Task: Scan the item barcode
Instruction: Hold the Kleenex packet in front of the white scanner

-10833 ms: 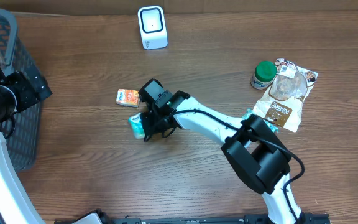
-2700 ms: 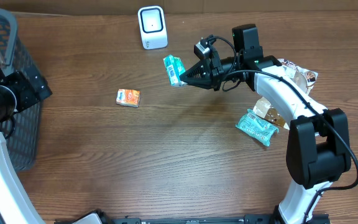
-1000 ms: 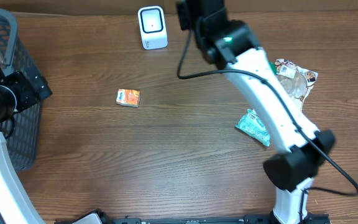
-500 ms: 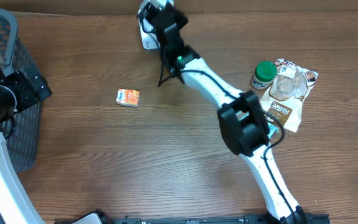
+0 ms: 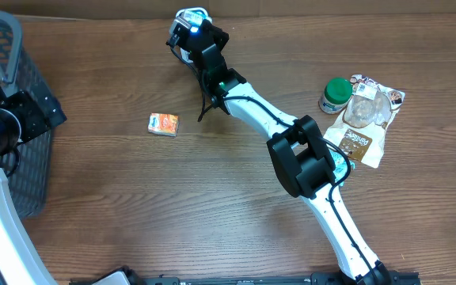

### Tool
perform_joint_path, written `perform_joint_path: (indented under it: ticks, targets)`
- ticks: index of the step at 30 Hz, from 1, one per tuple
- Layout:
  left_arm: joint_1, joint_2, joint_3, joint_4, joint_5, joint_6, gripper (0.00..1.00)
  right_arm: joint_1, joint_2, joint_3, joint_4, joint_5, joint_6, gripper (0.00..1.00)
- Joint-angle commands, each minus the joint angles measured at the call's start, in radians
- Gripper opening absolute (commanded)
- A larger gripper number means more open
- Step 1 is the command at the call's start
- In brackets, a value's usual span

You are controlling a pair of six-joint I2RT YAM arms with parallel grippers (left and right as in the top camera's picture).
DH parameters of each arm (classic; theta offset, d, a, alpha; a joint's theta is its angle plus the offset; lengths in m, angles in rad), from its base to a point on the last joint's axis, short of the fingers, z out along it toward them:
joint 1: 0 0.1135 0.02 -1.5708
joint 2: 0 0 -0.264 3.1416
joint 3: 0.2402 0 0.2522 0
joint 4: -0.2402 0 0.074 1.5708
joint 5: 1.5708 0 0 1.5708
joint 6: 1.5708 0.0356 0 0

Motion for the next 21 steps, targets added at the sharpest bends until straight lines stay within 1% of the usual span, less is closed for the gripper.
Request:
perform_joint_path:
  ticks: [1, 5, 8, 13, 18, 21]
  targets:
    - [0.004, 0.003, 0.008, 0.001, 0.01, -0.003, 1.0, -0.001, -0.014, 0.01, 0.004, -0.005, -0.003, 0.04]
    - [0.004, 0.003, 0.008, 0.001, 0.01, -0.003, 0.99, 0.002, -0.014, 0.01, 0.015, -0.005, 0.013, 0.04]
    - [0.004, 0.003, 0.008, 0.001, 0.01, -0.003, 0.99, 0.007, -0.03, 0.01, 0.014, -0.013, 0.076, 0.04]
    - [0.004, 0.003, 0.008, 0.001, 0.01, -0.003, 1.0, 0.013, -0.091, 0.01, -0.018, -0.031, 0.285, 0.04]
    - [0.004, 0.003, 0.008, 0.001, 0.01, -0.003, 1.0, 0.014, -0.205, 0.01, -0.195, -0.149, 0.51, 0.04]
    - [0.004, 0.003, 0.008, 0.001, 0.01, -0.003, 0.99, 0.011, -0.296, 0.01, -0.361, -0.258, 0.69, 0.04]
